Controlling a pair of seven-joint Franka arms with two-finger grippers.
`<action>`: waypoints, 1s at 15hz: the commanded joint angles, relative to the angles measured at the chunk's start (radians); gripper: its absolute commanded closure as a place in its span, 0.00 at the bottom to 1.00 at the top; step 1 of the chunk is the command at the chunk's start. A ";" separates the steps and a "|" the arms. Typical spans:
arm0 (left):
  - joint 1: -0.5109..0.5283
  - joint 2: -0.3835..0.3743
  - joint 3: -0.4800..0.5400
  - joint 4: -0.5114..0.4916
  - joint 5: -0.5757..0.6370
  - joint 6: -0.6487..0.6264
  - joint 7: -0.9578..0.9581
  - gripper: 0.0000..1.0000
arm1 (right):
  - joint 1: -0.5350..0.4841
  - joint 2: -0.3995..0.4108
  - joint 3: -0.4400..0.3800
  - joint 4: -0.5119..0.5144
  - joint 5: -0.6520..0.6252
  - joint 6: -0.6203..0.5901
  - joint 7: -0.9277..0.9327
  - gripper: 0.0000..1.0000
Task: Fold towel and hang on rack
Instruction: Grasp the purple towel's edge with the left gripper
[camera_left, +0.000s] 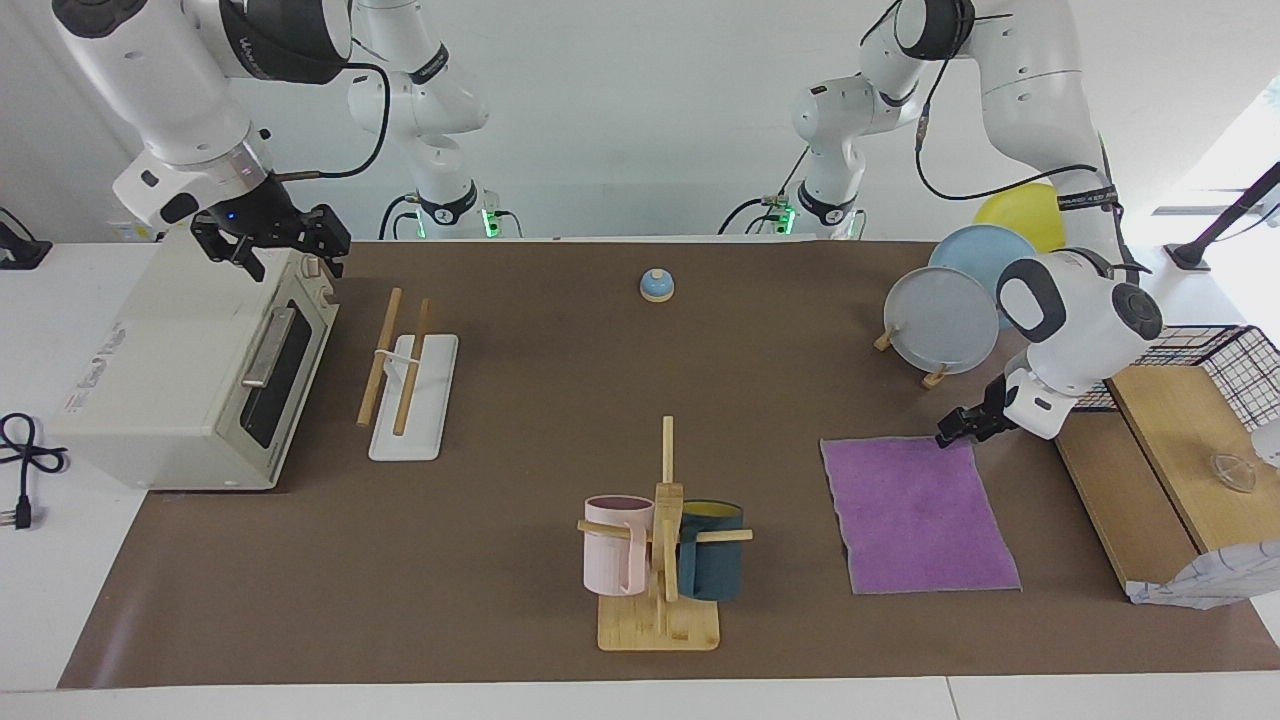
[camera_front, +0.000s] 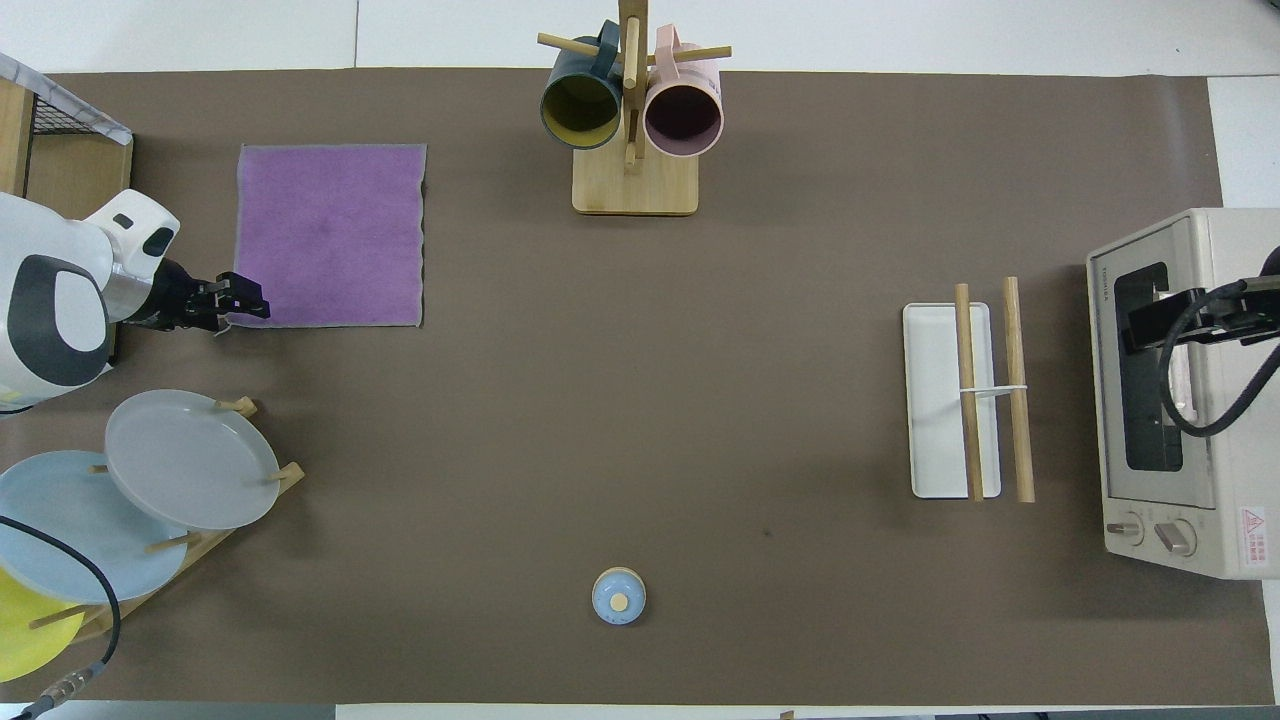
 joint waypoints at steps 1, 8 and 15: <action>0.008 -0.005 0.000 -0.022 -0.022 0.001 0.025 0.53 | -0.007 -0.015 0.007 -0.014 0.007 -0.004 -0.018 0.00; 0.008 -0.005 0.000 -0.016 -0.021 -0.005 0.029 1.00 | 0.013 -0.028 0.027 -0.050 0.010 0.079 -0.027 0.00; -0.024 -0.030 0.000 0.027 0.097 -0.020 0.153 1.00 | 0.013 -0.037 0.027 -0.073 0.012 0.076 -0.024 0.00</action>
